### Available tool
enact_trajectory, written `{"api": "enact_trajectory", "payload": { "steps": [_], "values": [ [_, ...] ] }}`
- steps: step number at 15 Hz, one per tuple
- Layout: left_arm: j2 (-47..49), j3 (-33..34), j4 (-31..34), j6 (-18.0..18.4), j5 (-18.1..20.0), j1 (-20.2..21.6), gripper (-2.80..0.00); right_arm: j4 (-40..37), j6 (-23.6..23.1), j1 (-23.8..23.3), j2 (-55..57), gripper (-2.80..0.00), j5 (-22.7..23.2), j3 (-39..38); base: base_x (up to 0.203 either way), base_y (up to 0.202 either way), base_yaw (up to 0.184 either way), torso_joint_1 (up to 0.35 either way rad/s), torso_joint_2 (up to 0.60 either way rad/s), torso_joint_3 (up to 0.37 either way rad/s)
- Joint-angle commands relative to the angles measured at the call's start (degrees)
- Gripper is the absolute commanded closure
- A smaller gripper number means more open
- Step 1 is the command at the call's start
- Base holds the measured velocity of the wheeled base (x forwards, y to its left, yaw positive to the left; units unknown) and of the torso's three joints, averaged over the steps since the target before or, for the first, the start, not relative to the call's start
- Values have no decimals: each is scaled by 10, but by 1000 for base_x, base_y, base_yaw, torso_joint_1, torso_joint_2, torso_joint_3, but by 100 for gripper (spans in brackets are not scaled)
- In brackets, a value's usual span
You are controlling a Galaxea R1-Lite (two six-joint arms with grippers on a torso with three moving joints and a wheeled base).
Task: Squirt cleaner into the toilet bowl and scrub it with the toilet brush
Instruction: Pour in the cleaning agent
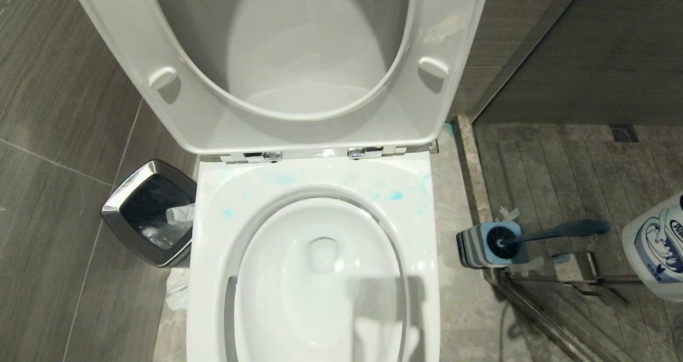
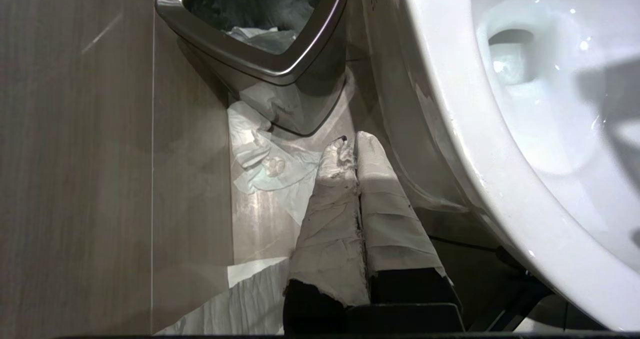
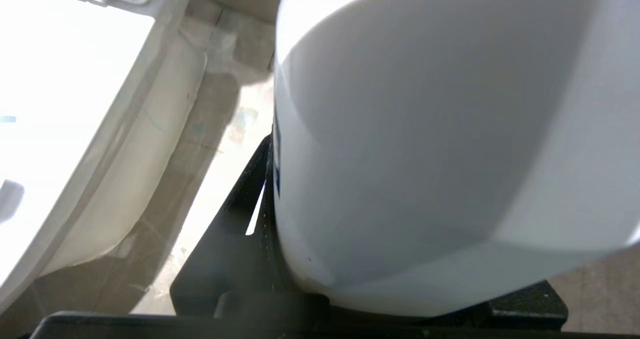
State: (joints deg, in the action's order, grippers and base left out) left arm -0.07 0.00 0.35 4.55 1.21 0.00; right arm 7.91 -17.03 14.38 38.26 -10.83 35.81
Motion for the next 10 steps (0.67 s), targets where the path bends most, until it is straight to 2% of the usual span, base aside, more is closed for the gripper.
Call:
{"api": "enact_trajectory", "payload": {
  "steps": [1,10],
  "values": [
    [1,0,0,0,-1,0,0,1,-1,0,-4,0,-1,-4,0,0,0,-2,5,198],
    [1,0,0,0,-1,0,0,6,2,0,14,0,-1,-3,0,0,0,0,1,205]
  ]
}}
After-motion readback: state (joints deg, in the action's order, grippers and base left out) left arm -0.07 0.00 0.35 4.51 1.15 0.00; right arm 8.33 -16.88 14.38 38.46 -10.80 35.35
